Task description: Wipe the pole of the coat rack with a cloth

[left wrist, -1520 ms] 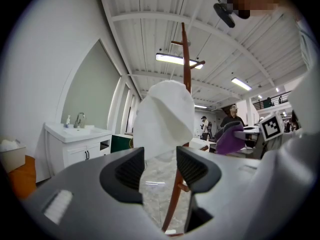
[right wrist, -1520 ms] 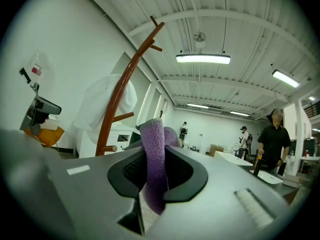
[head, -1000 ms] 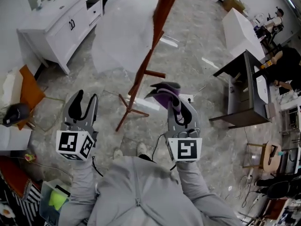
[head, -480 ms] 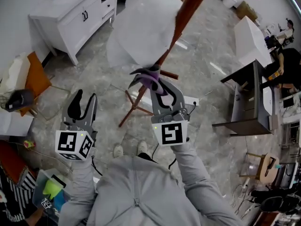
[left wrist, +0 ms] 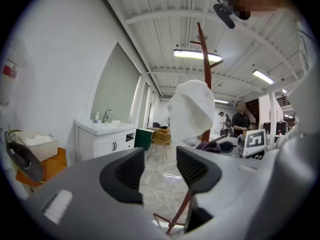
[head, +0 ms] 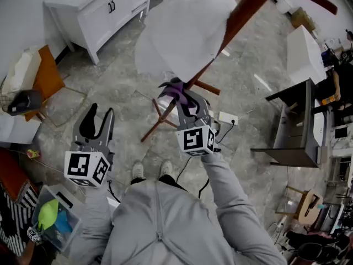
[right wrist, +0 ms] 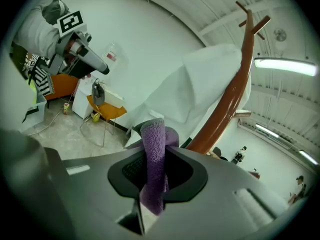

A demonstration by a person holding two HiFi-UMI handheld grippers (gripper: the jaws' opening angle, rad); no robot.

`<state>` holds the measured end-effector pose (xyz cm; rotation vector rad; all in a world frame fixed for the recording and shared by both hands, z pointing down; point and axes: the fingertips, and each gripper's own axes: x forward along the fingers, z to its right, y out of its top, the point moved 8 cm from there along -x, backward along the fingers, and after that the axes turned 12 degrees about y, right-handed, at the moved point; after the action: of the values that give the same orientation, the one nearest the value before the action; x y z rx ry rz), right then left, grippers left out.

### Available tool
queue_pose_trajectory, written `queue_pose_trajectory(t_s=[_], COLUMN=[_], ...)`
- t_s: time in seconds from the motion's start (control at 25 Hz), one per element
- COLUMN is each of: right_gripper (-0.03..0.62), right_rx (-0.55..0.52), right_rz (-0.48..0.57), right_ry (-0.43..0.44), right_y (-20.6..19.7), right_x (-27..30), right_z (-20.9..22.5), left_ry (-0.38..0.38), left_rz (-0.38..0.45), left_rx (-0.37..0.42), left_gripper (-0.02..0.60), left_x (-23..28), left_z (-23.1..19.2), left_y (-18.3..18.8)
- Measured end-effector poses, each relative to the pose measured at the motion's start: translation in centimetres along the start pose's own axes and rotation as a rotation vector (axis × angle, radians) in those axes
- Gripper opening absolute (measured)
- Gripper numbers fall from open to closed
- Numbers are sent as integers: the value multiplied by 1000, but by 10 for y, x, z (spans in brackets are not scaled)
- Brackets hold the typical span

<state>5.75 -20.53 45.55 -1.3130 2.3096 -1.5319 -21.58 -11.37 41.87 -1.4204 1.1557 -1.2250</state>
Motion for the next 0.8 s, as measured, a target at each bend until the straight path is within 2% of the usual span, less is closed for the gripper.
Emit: queue_pose_trajectory(t_s=[0.24, 0.4, 0.8], right_gripper=[52, 52, 52], right_rx=[34, 76, 74], right_rz=[-68, -73, -56], right_ry=[84, 99, 135], right_y=[-25, -32, -29], right_x=[2, -4, -25], right_z=[-16, -21, -41], left_ry=[-6, -24, -70], left_rz=[-5, -3, 5], left_rx=[-3, 0, 6], left_gripper=[215, 215, 215], left_x=[4, 9, 18], left_z=[5, 13, 28], left_y=[-2, -1, -1])
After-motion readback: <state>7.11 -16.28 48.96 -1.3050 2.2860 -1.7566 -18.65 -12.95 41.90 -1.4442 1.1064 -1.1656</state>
